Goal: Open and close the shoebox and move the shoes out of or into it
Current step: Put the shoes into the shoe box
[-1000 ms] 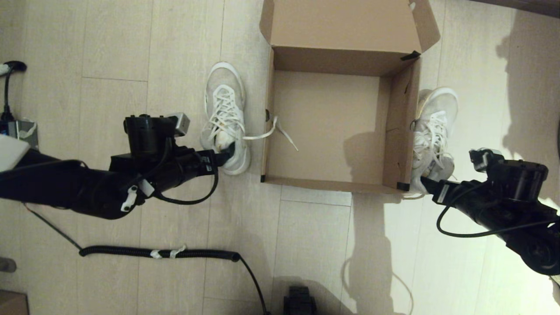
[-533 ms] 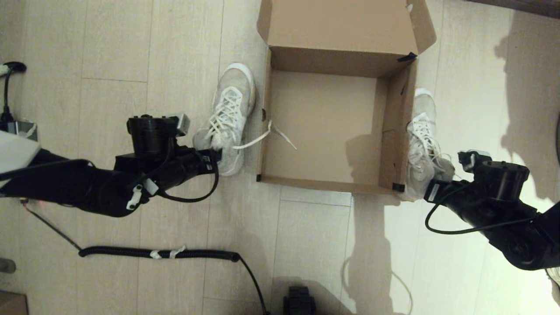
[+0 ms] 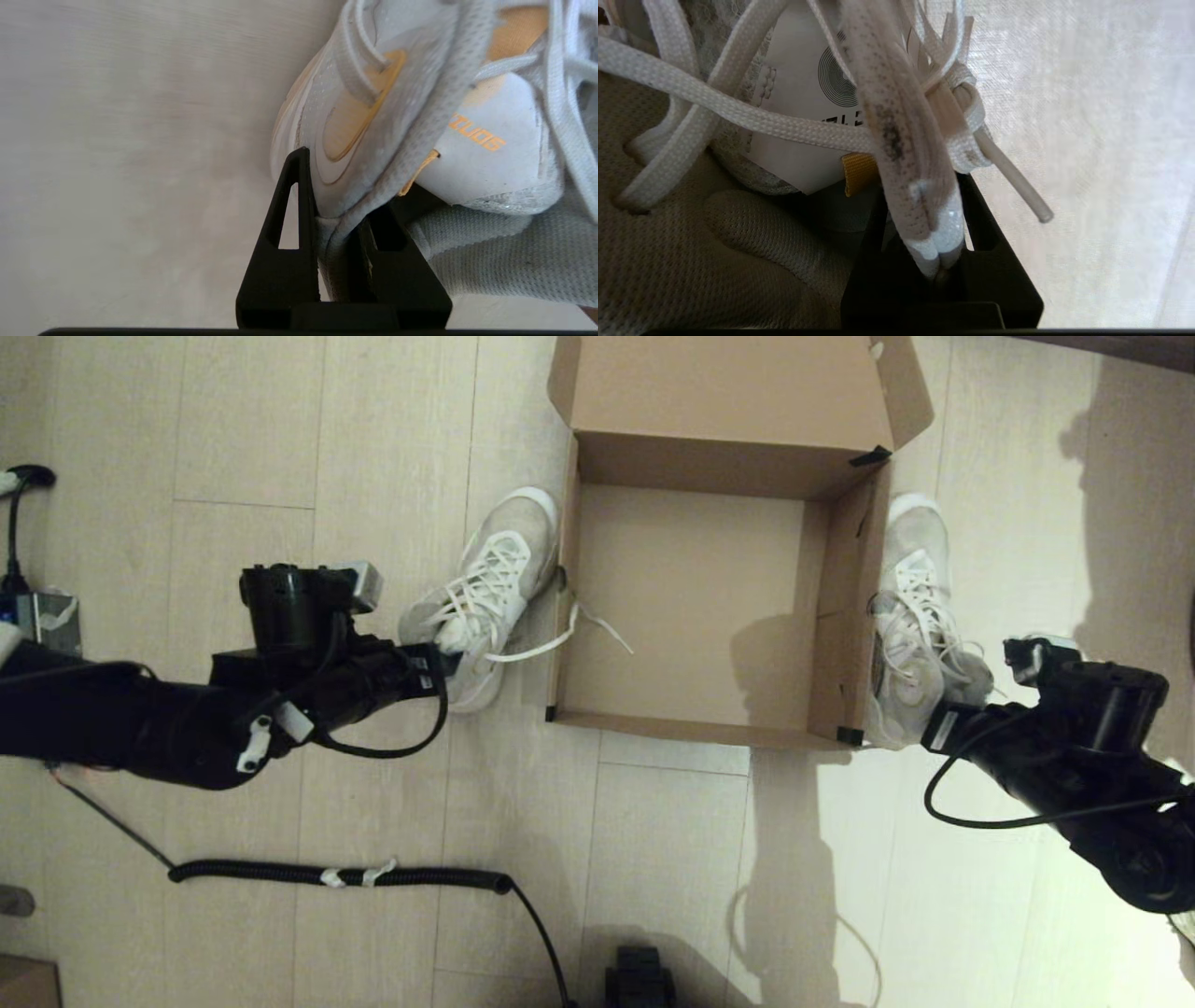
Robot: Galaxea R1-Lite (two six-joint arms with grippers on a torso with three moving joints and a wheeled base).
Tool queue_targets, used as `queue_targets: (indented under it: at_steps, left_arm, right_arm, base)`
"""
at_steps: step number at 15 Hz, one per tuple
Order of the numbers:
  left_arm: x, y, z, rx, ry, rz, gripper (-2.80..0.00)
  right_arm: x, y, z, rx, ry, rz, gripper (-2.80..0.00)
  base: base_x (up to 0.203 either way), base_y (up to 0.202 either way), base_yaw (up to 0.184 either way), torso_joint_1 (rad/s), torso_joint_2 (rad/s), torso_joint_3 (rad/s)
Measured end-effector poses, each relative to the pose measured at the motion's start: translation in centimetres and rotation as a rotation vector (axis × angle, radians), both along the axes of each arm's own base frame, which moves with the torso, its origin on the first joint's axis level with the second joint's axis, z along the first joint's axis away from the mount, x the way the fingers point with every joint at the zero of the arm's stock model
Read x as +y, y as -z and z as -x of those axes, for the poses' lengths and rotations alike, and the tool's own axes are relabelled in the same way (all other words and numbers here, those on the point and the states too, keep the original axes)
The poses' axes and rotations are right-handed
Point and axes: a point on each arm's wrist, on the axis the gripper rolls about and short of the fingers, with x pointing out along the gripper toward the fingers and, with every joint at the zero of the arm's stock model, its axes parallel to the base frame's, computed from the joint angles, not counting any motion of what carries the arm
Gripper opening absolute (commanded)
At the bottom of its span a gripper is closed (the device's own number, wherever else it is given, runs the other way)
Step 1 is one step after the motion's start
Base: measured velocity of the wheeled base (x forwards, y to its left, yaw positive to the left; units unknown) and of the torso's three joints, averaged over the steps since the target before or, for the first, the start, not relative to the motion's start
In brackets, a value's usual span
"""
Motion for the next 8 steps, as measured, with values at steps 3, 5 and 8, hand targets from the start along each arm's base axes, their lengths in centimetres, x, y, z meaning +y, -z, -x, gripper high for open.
queue_targets:
  at_steps: [3,5,8]
  left_arm:
    - [2.3,-2.2,1.5,-0.017,-0.072,0.0,-2.8]
    - [2.9,-4.0,3.2,-0.025,-0.081,0.002,-2.8]
    - [3.6,-6.6,5.9,-0.055,-0.092,0.009,-2.8]
  right_arm:
    - [-0.2,-2.0,1.9,-0.011,0.006,0.014,-2.8]
    - [-0.2,-3.6,3.5,-0.01,0.012,0.019,-2.8]
    - [-0.3,-6.1,6.5,0.01,0.016,0.02,-2.8]
  base:
    - [0.0,0.0,0.0,0.0,0.0,0.0]
    - [0.0,0.0,0.0,0.0,0.0,0.0]
    - [0.0,0.0,0.0,0.0,0.0,0.0]
